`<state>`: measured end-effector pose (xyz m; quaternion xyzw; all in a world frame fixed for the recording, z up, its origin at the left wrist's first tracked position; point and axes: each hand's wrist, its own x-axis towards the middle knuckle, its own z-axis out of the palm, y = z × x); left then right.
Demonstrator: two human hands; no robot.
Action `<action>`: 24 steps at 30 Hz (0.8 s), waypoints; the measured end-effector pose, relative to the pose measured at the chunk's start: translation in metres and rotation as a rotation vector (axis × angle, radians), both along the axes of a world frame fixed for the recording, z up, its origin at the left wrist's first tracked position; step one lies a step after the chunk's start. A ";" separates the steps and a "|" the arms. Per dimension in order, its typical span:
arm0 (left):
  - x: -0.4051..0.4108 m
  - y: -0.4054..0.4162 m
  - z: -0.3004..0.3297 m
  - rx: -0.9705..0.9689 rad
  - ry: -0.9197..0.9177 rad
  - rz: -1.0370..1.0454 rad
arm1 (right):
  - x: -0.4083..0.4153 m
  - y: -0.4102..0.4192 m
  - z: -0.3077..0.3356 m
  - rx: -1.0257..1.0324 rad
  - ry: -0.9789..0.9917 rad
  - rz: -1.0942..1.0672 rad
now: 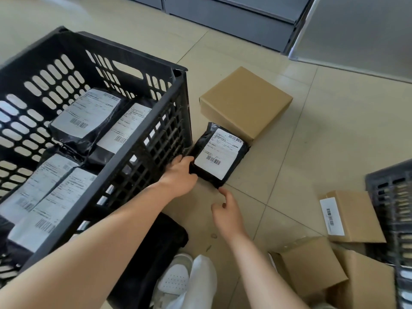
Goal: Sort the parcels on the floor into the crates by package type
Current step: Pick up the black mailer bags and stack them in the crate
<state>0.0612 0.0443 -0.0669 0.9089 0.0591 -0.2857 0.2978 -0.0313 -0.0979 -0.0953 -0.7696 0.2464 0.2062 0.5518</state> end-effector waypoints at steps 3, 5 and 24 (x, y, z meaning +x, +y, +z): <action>0.001 0.002 -0.018 -0.064 0.006 0.078 | 0.013 -0.004 -0.008 0.016 0.011 -0.035; 0.002 0.002 -0.027 -0.075 0.002 0.066 | 0.021 -0.007 -0.011 0.056 0.007 -0.077; -0.098 -0.003 -0.047 -0.348 0.148 0.144 | -0.065 -0.005 -0.018 0.146 -0.003 -0.356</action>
